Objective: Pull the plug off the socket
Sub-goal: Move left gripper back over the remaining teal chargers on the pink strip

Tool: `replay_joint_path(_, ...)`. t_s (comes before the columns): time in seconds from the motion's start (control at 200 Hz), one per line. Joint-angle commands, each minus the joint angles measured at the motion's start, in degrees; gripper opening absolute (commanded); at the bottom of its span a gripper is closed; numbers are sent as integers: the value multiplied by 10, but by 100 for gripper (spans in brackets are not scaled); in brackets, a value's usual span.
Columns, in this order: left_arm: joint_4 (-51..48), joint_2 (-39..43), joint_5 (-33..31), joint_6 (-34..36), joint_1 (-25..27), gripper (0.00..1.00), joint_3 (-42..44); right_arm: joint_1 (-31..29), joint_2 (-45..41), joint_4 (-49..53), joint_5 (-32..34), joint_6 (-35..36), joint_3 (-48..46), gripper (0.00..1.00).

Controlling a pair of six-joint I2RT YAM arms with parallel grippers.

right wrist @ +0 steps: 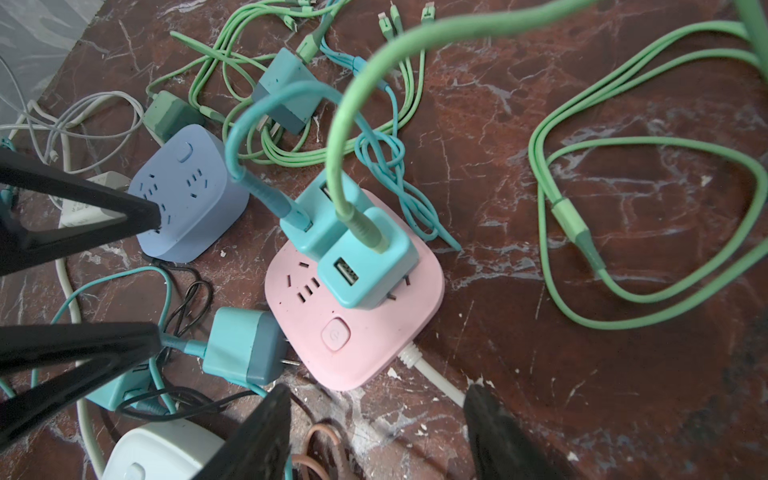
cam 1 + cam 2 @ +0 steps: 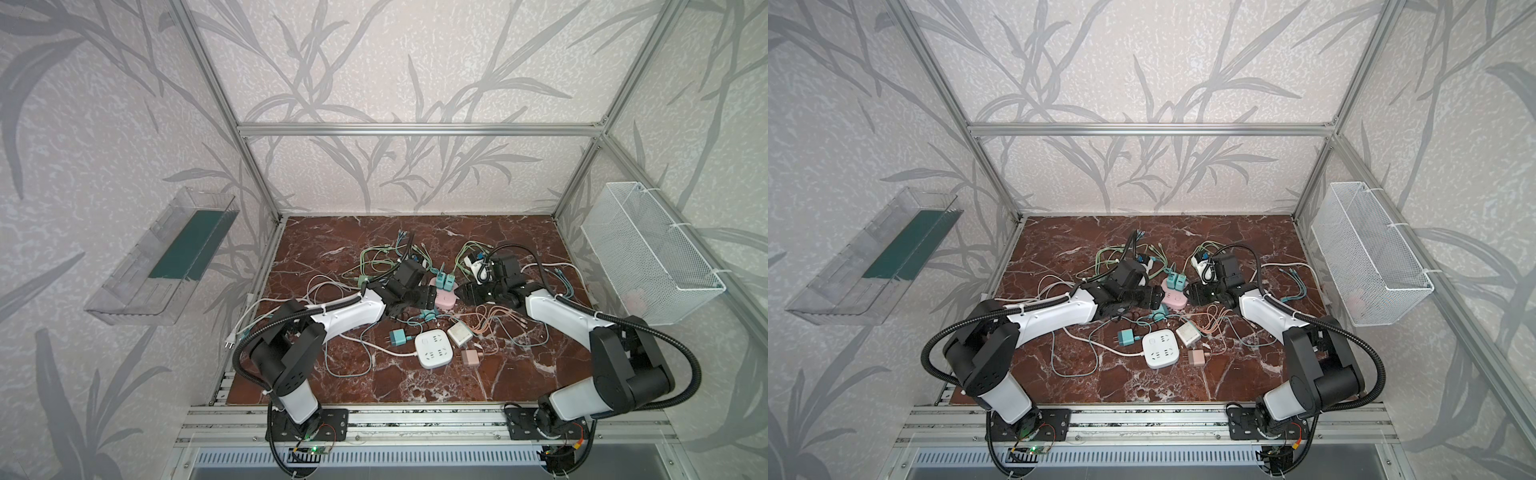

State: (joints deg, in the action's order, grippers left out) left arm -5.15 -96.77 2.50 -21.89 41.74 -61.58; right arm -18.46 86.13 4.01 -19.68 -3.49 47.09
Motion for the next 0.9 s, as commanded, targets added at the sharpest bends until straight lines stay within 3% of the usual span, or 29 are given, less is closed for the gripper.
replay_joint_path(0.0, -3, -4, 47, 86, -17, 83, -27, 1, 13, 27, 8, -10, 15, 66)
replay_joint_path(0.265, 12, -20, 125, 225, -51, 84, -44, 2, 54, 45, 14, -45, 40, 63)
replay_joint_path(0.575, -61, -73, 251, 366, -81, 84, -128, 2, 103, 50, -3, -79, 79, 56)
replay_joint_path(0.895, -110, -132, 296, 446, -95, 81, -183, 3, 155, 77, -15, -90, 119, 44)
